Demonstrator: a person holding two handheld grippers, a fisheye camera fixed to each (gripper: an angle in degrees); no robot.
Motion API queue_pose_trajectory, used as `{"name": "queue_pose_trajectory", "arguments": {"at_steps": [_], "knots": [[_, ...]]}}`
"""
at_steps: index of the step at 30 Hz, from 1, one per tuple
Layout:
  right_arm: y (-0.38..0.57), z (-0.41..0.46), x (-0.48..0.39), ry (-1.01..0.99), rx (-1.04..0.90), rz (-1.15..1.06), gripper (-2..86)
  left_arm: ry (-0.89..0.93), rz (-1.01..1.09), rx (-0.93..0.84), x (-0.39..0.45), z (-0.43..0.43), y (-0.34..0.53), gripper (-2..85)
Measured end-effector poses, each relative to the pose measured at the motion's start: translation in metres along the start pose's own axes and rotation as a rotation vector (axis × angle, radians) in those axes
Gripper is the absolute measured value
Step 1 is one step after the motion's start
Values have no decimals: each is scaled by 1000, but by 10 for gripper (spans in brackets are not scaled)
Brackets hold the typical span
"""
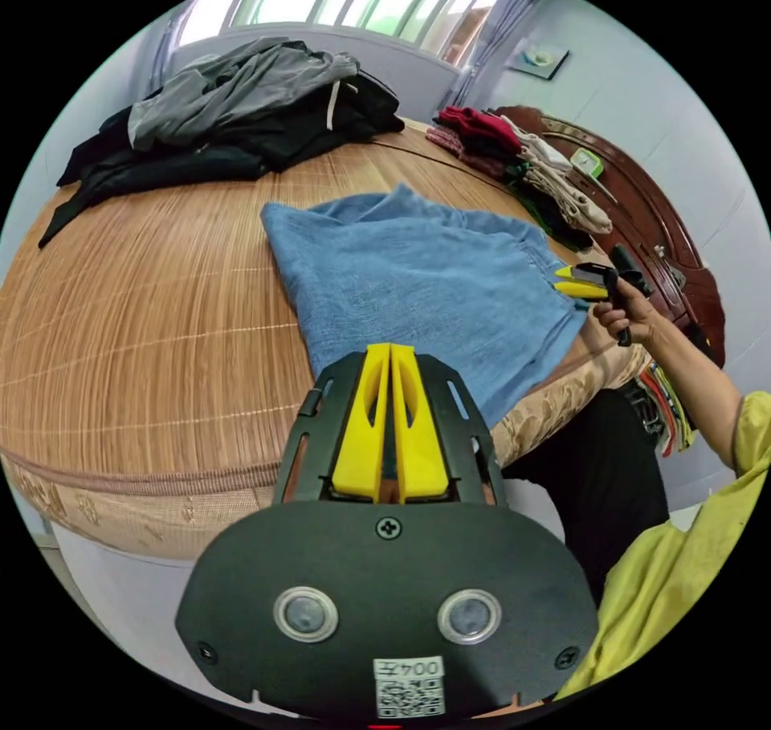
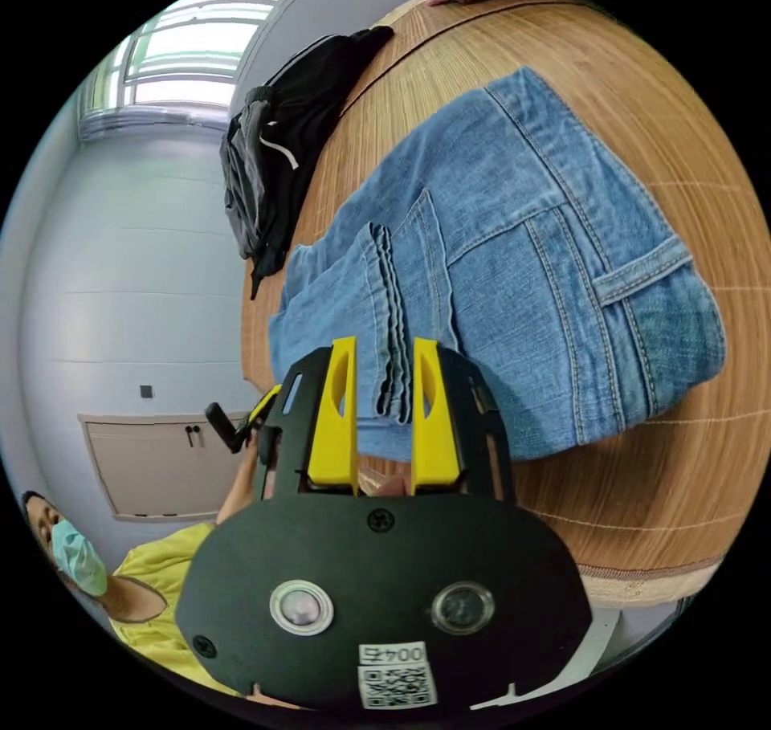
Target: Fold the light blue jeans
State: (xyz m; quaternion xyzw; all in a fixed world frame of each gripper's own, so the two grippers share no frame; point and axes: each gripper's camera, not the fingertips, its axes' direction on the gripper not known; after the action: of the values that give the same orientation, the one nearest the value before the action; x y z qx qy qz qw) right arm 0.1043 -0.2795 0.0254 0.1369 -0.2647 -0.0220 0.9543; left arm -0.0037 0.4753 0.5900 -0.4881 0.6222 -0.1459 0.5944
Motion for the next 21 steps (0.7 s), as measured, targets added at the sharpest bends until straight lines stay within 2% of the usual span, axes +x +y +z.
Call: {"name": "queue_pose_trajectory", "arguments": {"at_steps": [10,15,21], "knots": [[-25,-44,1,-178,-126,-88,102,97,-64,-4,-28,35,32,0],[-34,-56,-12,-148,-154,-70,73,93,-74,17,-32,48,48,1],[-38,-86,-100,64,-148,-128,38,108,-105,36,-40,60,62,8]]}}
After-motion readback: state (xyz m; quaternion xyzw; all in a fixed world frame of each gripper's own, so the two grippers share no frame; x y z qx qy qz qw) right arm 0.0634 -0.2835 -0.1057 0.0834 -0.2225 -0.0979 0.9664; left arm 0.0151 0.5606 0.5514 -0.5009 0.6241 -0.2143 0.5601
